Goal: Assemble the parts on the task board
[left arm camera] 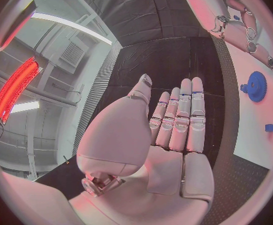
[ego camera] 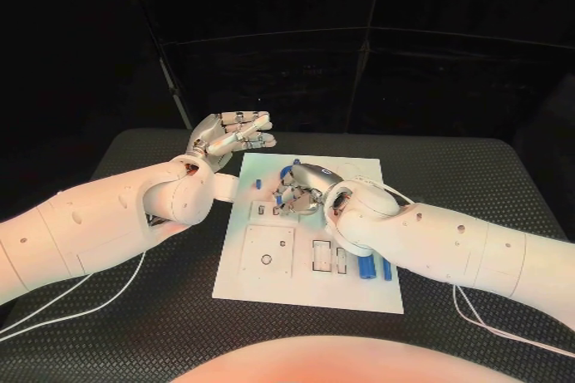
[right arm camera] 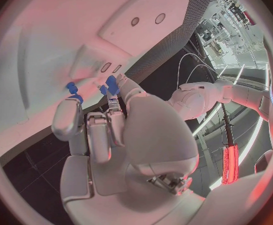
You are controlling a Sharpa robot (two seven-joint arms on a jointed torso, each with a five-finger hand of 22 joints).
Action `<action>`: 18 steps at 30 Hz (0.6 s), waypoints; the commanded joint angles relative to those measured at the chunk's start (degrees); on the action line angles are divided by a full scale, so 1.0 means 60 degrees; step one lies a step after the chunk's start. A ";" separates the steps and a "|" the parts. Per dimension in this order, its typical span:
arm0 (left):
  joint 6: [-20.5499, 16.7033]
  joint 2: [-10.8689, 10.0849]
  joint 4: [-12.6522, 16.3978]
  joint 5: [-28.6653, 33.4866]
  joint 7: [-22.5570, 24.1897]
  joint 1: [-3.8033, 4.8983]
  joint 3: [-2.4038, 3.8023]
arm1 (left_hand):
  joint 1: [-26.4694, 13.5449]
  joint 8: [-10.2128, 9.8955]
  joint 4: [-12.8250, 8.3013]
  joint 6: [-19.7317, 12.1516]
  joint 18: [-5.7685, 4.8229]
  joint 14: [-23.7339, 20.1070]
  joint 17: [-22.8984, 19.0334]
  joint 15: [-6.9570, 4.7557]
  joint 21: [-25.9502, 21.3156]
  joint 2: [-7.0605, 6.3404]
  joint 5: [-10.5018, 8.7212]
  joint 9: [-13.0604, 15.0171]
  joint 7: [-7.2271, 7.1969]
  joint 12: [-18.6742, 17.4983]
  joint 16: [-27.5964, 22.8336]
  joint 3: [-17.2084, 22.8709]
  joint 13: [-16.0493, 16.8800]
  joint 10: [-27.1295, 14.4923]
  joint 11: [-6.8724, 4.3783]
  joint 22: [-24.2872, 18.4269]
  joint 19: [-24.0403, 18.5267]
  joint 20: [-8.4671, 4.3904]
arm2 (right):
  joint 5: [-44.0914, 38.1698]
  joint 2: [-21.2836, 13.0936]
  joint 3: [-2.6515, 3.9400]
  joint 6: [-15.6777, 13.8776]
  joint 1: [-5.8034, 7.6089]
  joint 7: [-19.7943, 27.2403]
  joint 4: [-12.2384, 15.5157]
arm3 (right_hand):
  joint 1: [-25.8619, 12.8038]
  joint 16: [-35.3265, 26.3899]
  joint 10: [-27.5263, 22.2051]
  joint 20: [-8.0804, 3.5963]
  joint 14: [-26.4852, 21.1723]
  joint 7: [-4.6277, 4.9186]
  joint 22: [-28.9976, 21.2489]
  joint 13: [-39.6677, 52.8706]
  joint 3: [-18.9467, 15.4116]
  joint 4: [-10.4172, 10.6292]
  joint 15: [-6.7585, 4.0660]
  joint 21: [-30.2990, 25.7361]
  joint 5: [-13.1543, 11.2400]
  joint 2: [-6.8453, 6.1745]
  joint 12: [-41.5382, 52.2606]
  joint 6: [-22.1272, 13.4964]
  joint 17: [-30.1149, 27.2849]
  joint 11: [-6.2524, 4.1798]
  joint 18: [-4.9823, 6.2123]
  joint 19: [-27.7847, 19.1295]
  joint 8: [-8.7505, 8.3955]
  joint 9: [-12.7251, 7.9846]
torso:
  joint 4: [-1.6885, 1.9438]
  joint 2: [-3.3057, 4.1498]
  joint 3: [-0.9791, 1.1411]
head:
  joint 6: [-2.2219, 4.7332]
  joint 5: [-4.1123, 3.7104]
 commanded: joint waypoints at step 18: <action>0.0068 0.0039 0.0000 -0.0029 0.0076 0.0024 0.0012 | 0.0051 -0.0063 -0.0063 0.0032 0.0053 0.0068 0.0020 0.0023 -0.0041 0.0054 -0.0008 0.0003 0.0022 -0.0051 -0.0026 -0.0011 -0.0003 -0.0021 -0.0028 -0.0017 0.0074 -0.0002 | -0.0480 0.0167 -0.0087 0.0673 -0.0007 -0.0259 -0.0265 | -0.0226 -0.0022 -0.0091 -0.0053 0.0857 -0.0096 -0.0031 0.0214 0.0070 0.0027 -0.0037 -0.0009 -0.0093 -0.0020 -0.0113 0.0164 0.1858 0.0008 -0.0129 -0.0023 -0.0002 0.0125 | -0.0013 -0.0004 0.0013 | -0.0148 -0.0008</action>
